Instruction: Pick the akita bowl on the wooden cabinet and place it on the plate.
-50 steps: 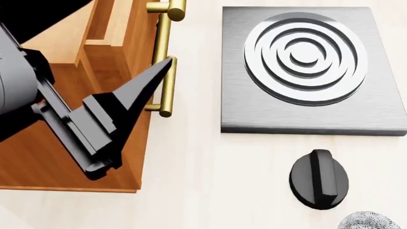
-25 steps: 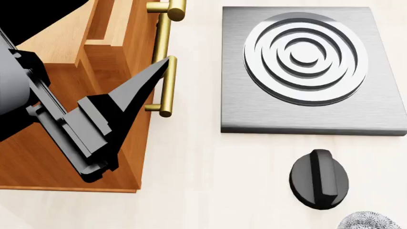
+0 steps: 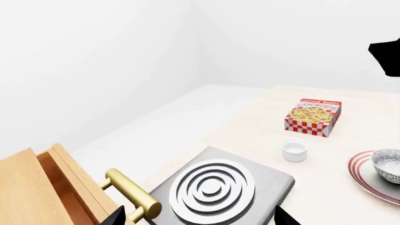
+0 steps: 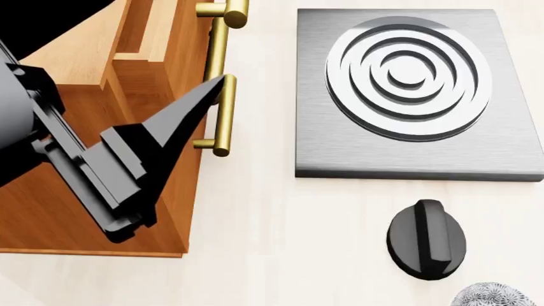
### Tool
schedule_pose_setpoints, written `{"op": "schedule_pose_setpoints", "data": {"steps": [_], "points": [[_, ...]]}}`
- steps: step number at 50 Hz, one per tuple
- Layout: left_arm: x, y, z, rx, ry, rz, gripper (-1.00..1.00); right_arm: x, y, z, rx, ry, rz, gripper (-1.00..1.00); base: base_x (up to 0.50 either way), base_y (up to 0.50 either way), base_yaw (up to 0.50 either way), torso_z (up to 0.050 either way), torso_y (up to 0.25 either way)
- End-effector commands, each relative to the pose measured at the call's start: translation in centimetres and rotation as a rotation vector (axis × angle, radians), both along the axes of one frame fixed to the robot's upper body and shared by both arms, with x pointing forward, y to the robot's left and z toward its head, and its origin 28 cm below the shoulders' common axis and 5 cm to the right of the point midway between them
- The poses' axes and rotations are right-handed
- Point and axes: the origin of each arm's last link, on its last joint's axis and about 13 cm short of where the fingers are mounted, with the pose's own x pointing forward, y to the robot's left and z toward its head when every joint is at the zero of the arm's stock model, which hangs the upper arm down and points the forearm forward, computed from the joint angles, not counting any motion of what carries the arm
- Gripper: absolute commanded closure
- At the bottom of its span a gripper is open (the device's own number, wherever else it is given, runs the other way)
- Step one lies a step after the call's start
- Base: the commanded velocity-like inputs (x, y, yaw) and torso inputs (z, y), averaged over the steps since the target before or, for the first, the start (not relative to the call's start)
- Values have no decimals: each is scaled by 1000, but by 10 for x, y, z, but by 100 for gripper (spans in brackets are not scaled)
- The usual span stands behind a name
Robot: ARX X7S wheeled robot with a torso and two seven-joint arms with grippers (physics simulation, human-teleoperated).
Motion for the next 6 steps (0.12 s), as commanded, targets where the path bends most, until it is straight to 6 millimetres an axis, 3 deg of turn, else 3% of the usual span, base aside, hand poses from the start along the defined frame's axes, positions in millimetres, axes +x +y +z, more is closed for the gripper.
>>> {"op": "schedule_pose_setpoints", "data": {"steps": [1, 6], "points": [[-1, 0, 1, -8, 1, -2, -100, -6, 12, 15, -54, -43, 36, -100, 0, 0, 0, 0, 0], [-1, 0, 2, -7, -2, -4, -100, -7, 18, 21, -77, -64, 57, -100, 0, 0, 0, 0, 0]]}}
